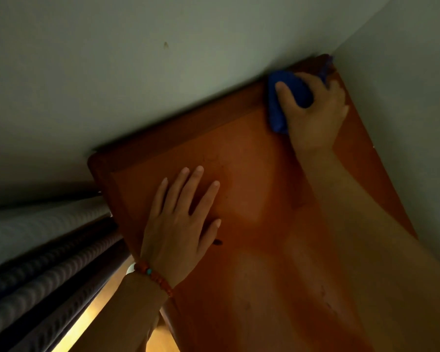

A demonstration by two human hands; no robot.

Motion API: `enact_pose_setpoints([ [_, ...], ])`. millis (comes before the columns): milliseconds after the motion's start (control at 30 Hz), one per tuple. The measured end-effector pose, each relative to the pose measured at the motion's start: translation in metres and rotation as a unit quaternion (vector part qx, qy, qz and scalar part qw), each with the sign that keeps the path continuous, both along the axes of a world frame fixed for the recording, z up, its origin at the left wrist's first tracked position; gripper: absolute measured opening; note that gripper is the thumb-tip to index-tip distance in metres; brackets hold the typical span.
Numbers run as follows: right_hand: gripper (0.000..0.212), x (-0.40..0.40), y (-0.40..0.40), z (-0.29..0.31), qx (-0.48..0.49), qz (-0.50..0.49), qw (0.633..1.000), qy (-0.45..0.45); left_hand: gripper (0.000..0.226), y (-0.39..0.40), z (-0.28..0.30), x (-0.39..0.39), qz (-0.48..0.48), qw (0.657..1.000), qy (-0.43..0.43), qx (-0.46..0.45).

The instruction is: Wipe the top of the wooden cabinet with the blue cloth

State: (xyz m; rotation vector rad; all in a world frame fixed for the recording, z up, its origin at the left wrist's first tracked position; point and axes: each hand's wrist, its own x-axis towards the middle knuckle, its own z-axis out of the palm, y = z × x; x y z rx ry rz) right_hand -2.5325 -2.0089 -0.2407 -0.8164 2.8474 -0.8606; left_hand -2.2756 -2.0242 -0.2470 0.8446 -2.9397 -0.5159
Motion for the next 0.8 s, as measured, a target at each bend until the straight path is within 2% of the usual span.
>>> enact_pose_setpoints([
  [67, 0.047, 0.02, -0.001, 0.001, 0.003, 0.017, 1.0, 0.006, 0.053, 0.0, 0.0, 0.001, -0.003, 1.0, 0.007, 0.001],
  [200, 0.048, 0.035, 0.004, 0.008, 0.052, 0.206, 0.977, 0.014, 0.053, 0.004, 0.001, 0.004, 0.006, 1.0, 0.006, 0.001],
  [267, 0.046, 0.02, 0.001, 0.007, 0.052, 0.208, 0.976, 0.025, 0.054, 0.006, 0.0, 0.011, 0.006, 1.0, 0.002, 0.001],
  [333, 0.043, 0.016, -0.002, 0.006, 0.031, 0.156, 0.987, 0.011, 0.053, 0.006, -0.001, 0.021, 0.007, 1.0, 0.0, 0.002],
  [433, 0.043, 0.048, -0.002, 0.006, -0.003, 0.113, 0.994, -0.005, 0.052, 0.009, -0.004, 0.035, 0.012, 1.0, 0.001, -0.004],
  [567, 0.045, 0.091, 0.003, 0.007, 0.037, 0.259, 0.965, -0.011, 0.051, 0.012, -0.002, 0.039, 0.024, 1.0, 0.005, 0.001],
  [633, 0.047, 0.075, -0.001, 0.007, 0.04, 0.232, 0.972, -0.001, 0.052, 0.012, -0.002, 0.039, 0.022, 1.0, -0.001, -0.001],
  [733, 0.049, 0.057, -0.01, 0.005, -0.002, 0.064, 0.997, -0.032, 0.053, 0.01, -0.003, 0.04, 0.019, 1.0, -0.005, -0.005],
  [800, 0.046, 0.075, -0.015, 0.004, -0.008, 0.03, 0.999, -0.036, 0.053, 0.01, -0.005, 0.04, 0.018, 1.0, -0.001, -0.009],
])
